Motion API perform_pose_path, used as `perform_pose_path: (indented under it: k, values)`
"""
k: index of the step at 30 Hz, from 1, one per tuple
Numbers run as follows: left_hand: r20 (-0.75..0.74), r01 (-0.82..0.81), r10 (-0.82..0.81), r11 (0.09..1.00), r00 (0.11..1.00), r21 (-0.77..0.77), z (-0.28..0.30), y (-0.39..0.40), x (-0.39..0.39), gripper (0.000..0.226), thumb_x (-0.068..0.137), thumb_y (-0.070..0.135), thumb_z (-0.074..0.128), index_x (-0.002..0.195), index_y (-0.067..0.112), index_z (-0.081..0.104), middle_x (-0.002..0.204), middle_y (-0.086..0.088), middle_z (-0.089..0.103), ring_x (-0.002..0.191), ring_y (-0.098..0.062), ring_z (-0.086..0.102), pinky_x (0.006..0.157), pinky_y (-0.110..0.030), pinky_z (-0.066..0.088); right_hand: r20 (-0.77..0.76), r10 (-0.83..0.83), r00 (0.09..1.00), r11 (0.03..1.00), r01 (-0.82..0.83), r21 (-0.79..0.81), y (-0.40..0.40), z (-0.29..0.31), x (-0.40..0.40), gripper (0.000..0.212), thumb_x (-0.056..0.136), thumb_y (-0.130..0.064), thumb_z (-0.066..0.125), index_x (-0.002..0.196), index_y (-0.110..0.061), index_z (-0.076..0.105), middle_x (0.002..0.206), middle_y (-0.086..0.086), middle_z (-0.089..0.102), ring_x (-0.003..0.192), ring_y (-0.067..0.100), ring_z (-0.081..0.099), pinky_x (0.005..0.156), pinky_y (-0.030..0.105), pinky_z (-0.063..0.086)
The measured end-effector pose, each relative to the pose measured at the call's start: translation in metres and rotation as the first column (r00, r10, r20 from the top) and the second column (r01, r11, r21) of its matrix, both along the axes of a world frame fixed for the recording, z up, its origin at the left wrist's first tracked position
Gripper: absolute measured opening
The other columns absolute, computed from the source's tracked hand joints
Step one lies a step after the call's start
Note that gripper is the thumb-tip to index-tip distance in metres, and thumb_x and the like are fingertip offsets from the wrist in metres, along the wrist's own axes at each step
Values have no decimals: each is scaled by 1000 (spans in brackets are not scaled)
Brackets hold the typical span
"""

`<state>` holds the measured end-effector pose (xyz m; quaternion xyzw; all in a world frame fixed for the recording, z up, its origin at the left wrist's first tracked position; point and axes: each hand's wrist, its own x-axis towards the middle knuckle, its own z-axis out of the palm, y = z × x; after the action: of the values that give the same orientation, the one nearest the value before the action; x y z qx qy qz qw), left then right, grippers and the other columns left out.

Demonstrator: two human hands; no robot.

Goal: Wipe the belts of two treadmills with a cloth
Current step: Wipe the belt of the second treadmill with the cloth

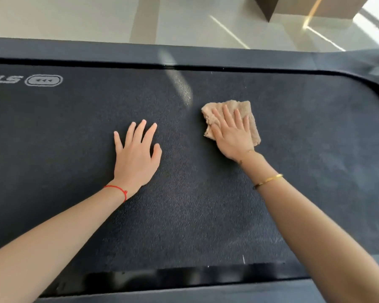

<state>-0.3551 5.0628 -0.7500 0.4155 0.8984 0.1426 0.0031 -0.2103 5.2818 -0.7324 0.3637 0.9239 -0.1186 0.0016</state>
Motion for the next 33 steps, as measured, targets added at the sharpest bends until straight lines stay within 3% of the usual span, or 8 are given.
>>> perform_pose_path:
  k: [6, 9, 18, 22, 26, 28, 30, 33]
  values:
    - [-17, 1, -1, 1000, 1000, 2, 3, 0, 2, 56, 102, 34, 38, 156, 24, 30, 164, -2, 25, 153, -23, 14, 121, -62, 9, -31, 386, 922, 923, -385, 17, -34, -4, 5, 52, 106, -44, 21, 156, -39, 7, 165, -11, 0, 152, 23, -6, 122, 44, -10]
    - [-24, 2, -2, 1000, 1000, -14, 3, -1, 2, 56, 102, 34, 38, 157, 24, 28, 164, -2, 24, 153, -23, 13, 121, -61, 9, -24, 473, 881, 881, -473, 13, -14, -2, 11, 52, 106, -44, 21, 156, -39, 7, 165, -12, 0, 152, 18, -7, 123, 40, -8]
    - [-30, -10, 9, 999, 1000, -47, 1, 2, 2, 58, 102, 37, 32, 158, 26, 22, 166, -1, 19, 154, -21, 9, 121, -61, 8, 13, 115, 993, 993, -115, -24, 78, 13, -117, 53, 107, -41, 16, 158, -27, 9, 166, 0, 2, 152, 30, -2, 122, 48, -4]
    - [-27, -24, 23, 999, 999, -33, 2, 2, 0, 58, 101, 36, 34, 158, 26, 25, 165, 1, 21, 154, -20, 10, 122, -60, 8, 31, 348, 937, 928, -349, 130, 21, 21, -167, 44, 100, -29, 37, 143, -29, 42, 148, 10, 42, 136, 36, 36, 111, 54, 26]
    - [-13, -20, 20, 999, 1000, -30, 2, 2, 1, 57, 102, 36, 34, 158, 28, 23, 166, 2, 19, 154, -18, 8, 122, -59, 6, 32, 524, 851, 852, -523, -25, 7, 6, -152, 54, 106, -45, 17, 157, -30, 12, 166, 1, 5, 152, 27, 0, 122, 48, 2]
    - [-4, -18, 18, 1000, 1000, -23, 2, 2, 1, 57, 102, 36, 33, 158, 28, 23, 166, 2, 18, 154, -18, 7, 122, -58, 5, -29, 422, 906, 906, -421, 41, 36, 9, -132, 62, 99, -57, 17, 155, -32, 22, 159, 4, 20, 146, 27, 18, 119, 41, 17]
    - [2, -17, 17, 1000, 1000, -17, 3, 2, 1, 57, 102, 37, 33, 158, 28, 23, 166, 3, 18, 154, -18, 7, 122, -58, 4, 34, 322, 946, 930, -322, 179, 77, 14, -115, 63, 95, -59, 16, 149, -30, 31, 148, 8, 31, 135, 31, 30, 113, 40, 24]
    - [12, -18, 18, 1000, 1000, -7, 3, 2, 1, 57, 102, 37, 33, 157, 28, 24, 165, 3, 19, 154, -18, 7, 122, -59, 3, 84, 173, 981, 971, -184, 151, 124, 15, -90, 53, 105, -41, 14, 154, -25, 25, 161, 11, 16, 147, 35, 14, 120, 46, 3]
